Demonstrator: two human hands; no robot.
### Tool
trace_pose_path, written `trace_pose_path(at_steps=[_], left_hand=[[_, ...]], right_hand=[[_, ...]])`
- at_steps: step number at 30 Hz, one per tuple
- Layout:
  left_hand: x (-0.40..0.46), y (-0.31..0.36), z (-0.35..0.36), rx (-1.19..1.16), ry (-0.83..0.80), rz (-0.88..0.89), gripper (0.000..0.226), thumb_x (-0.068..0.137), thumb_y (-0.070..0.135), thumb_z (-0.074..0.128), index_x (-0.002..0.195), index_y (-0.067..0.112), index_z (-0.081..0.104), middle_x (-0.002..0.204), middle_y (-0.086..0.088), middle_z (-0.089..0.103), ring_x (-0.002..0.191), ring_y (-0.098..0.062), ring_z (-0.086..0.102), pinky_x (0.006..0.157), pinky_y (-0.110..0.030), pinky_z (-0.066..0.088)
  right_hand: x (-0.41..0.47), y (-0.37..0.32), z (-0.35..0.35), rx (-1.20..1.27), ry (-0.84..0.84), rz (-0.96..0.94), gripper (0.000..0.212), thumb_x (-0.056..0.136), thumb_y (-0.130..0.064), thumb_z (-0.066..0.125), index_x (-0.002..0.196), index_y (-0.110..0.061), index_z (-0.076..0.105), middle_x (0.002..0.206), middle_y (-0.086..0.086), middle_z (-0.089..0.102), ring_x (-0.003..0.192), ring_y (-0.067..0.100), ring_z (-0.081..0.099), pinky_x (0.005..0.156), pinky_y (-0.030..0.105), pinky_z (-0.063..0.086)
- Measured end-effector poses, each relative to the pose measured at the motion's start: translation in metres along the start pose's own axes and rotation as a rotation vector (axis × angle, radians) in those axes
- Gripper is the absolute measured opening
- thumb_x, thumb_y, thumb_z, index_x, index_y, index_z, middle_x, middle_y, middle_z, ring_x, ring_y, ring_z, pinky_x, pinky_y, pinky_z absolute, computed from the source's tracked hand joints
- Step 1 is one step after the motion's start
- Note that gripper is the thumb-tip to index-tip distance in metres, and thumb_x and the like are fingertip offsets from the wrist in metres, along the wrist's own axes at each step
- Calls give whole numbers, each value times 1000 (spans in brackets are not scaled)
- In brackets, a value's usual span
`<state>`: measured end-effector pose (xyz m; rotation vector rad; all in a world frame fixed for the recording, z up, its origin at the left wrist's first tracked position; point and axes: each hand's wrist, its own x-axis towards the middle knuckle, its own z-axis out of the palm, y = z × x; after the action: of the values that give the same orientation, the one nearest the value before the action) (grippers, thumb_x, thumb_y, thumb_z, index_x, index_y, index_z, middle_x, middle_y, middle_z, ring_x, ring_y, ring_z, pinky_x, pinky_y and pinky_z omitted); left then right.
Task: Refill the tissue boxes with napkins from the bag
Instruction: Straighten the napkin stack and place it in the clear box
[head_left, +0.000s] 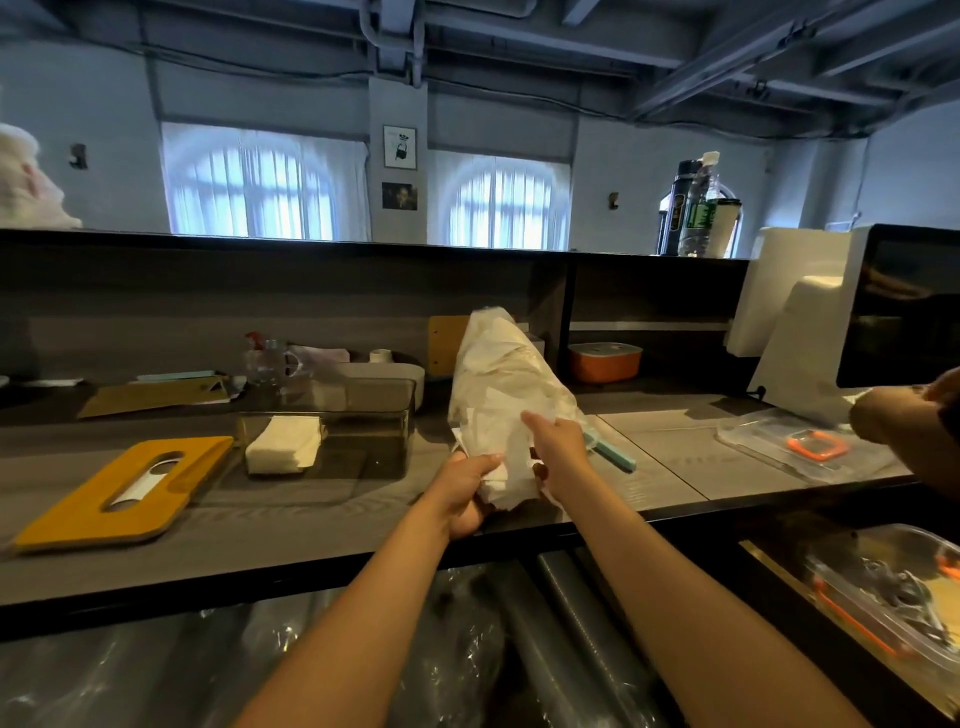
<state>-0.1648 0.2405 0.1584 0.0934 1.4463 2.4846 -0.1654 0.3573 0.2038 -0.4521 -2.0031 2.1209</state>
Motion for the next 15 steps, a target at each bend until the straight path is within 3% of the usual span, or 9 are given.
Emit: trace_pose_path(at_steps=[2,3,5,7,10,12,15], left_hand=[[1,1,-1,-27,22,-42,41,99,3,48,140,10,48,107,-17,69,87,-30,69,59,-38,61],[0,1,-2,-35,30,-63,40,100,5,48,139,9,48,105,-17,69,87,-30,68,60,-38,61],[-3,4,-2,-56,25,-87,38,100,10,49,138,8,49,103,-18,69,87,-31,68,61,-37,61],[-8,9,0,-129,-4,-110,34,100,17,51,133,9,52,106,-20,69,90,-35,68,65,-43,61],[-12,12,0,-205,-37,-138,37,102,41,46,121,12,58,118,-23,67,108,-41,63,89,-55,53],[-10,13,0,-222,-72,-133,52,100,55,37,129,15,57,127,-21,65,121,-42,57,100,-57,46],[-12,14,3,-275,-104,-134,64,98,65,29,128,16,57,122,-19,67,118,-43,57,97,-58,46]], right_hand=[[3,-6,-5,-41,20,-83,34,98,-25,57,125,-5,56,91,4,57,76,18,54,63,32,47],[5,-10,-9,-41,35,-116,32,98,-23,57,124,-5,57,93,4,59,77,17,56,62,30,49],[6,-19,-17,-35,78,-207,27,98,-22,58,120,-6,61,104,7,63,89,21,60,64,29,52],[2,-30,-24,-49,59,-335,19,98,-19,58,112,-8,64,99,4,64,98,24,61,64,28,54],[-13,-44,-29,-98,-78,-434,17,95,-15,62,111,-9,64,93,-2,62,88,19,64,59,20,53],[-19,-53,-29,-108,-197,-407,22,92,-14,66,114,-9,62,98,2,63,82,18,63,62,20,52],[-25,-61,-26,-104,-396,-275,30,89,-9,69,118,-6,61,107,11,64,73,16,57,60,20,48]])
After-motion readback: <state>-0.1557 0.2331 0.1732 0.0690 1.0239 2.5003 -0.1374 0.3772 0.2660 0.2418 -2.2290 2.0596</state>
